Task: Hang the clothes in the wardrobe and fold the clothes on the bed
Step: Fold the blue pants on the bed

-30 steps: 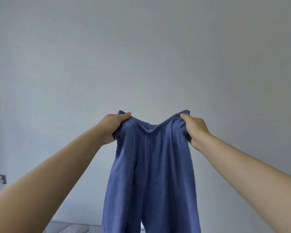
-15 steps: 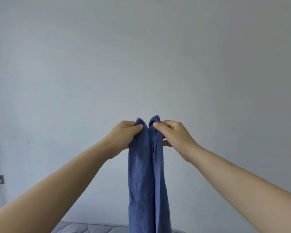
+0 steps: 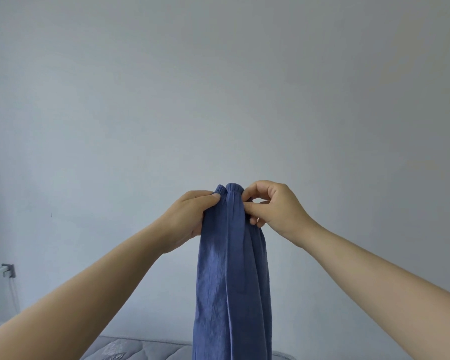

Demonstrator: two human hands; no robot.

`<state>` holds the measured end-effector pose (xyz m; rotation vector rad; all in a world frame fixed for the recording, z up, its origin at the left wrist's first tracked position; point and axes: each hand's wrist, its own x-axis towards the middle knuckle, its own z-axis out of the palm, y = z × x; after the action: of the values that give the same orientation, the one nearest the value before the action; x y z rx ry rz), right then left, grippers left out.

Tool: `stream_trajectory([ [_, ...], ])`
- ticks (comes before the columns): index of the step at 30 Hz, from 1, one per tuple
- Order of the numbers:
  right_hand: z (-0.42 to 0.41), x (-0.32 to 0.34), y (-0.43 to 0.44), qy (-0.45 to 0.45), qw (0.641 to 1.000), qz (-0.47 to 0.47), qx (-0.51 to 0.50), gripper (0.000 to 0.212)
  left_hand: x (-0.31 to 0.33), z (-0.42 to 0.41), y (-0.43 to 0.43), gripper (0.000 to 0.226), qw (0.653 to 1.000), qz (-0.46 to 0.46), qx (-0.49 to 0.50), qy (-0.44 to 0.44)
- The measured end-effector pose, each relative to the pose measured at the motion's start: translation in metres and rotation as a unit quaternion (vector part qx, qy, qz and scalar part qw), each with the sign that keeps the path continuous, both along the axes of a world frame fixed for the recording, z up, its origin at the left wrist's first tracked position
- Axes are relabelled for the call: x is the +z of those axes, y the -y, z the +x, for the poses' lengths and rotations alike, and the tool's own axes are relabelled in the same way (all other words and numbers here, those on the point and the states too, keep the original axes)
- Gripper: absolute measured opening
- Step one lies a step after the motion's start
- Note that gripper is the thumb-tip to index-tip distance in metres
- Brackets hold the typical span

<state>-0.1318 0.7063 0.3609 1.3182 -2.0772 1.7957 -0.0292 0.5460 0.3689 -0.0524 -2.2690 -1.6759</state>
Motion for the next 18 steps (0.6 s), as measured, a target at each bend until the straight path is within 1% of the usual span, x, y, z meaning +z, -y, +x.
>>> stream_trajectory([
  [5,0.001,-0.003,0.007,-0.021,0.999,-0.012,-0.033,0.020,-0.003,0.002,0.001,0.041,1.000,-0.029,0.007,0.005],
  [7,0.003,-0.005,0.009,-0.038,0.998,-0.015,-0.047,0.023,-0.005,0.002,0.002,0.041,0.999,-0.037,0.015,0.002],
  [9,0.005,-0.007,0.013,-0.054,0.997,-0.008,-0.057,0.023,-0.008,0.003,0.002,0.040,0.999,-0.045,0.026,-0.004],
  [11,0.007,-0.008,0.015,-0.070,0.996,0.009,-0.062,0.020,-0.010,0.004,0.002,0.039,0.998,-0.048,0.029,-0.010],
  [14,0.006,-0.006,0.015,-0.066,0.995,0.034,-0.065,0.014,-0.011,0.006,0.003,0.041,0.998,-0.048,0.022,-0.016],
  [16,0.005,-0.005,0.015,-0.056,0.996,0.047,-0.059,0.016,-0.012,0.008,0.002,0.037,0.996,-0.079,0.021,-0.030],
  [18,0.006,-0.004,0.015,-0.064,0.994,0.064,-0.056,0.020,-0.013,0.007,0.002,0.034,0.993,-0.104,0.036,-0.048],
])
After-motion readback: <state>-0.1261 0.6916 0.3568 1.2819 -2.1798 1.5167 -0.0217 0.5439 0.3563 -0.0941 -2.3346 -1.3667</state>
